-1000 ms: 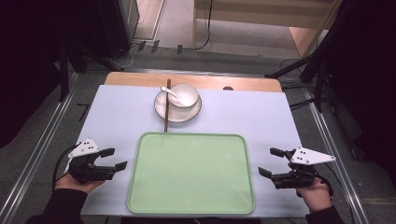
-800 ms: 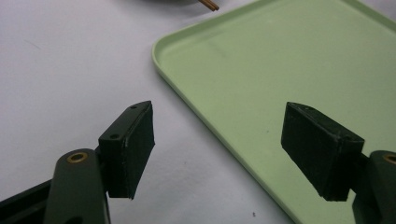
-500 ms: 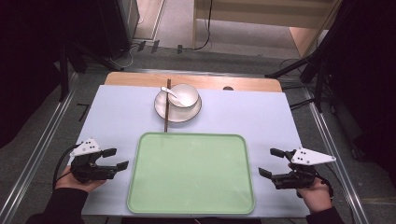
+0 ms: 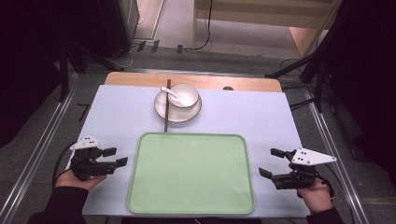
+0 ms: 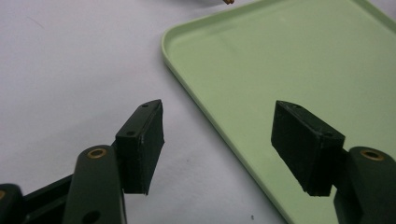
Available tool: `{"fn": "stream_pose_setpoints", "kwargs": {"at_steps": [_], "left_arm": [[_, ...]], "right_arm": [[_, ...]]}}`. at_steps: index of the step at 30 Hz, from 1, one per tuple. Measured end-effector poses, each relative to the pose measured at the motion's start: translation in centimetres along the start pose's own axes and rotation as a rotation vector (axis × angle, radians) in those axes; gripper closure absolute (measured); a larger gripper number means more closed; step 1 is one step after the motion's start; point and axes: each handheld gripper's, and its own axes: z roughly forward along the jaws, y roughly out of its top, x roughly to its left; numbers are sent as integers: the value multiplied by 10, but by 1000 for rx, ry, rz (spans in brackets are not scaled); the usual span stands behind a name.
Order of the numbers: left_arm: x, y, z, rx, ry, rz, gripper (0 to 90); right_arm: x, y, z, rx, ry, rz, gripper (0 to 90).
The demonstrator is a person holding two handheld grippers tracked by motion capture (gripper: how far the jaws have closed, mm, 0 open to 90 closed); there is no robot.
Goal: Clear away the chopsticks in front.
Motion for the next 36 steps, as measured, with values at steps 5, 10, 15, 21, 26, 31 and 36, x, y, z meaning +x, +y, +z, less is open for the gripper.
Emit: {"fn": "stream_pose_setpoints", "kwargs": {"at_steps": [5, 10, 15, 21, 26, 31, 36], "left_arm": [[3, 10, 3, 16, -8, -47, 390], [3, 19, 5, 25, 4, -27, 372], [1, 31, 10, 41, 13, -5, 356], [1, 47, 16, 50, 3, 17, 337], [3, 62, 23, 63, -9, 24, 358], [3, 82, 31, 65, -7, 27, 352], [5, 99, 41, 71, -11, 25, 358]], "right_arm": [[0, 0, 0, 2, 1, 1, 159], [1, 0, 1, 4, -1, 3, 161], [2, -1, 2, 8, 0, 1, 161], [1, 0, 1, 6, -5, 6, 161], [1, -1, 3, 14, -6, 4, 161], [1, -1, 4, 12, -4, 6, 161], [0, -1, 3, 10, -7, 7, 161]]}}
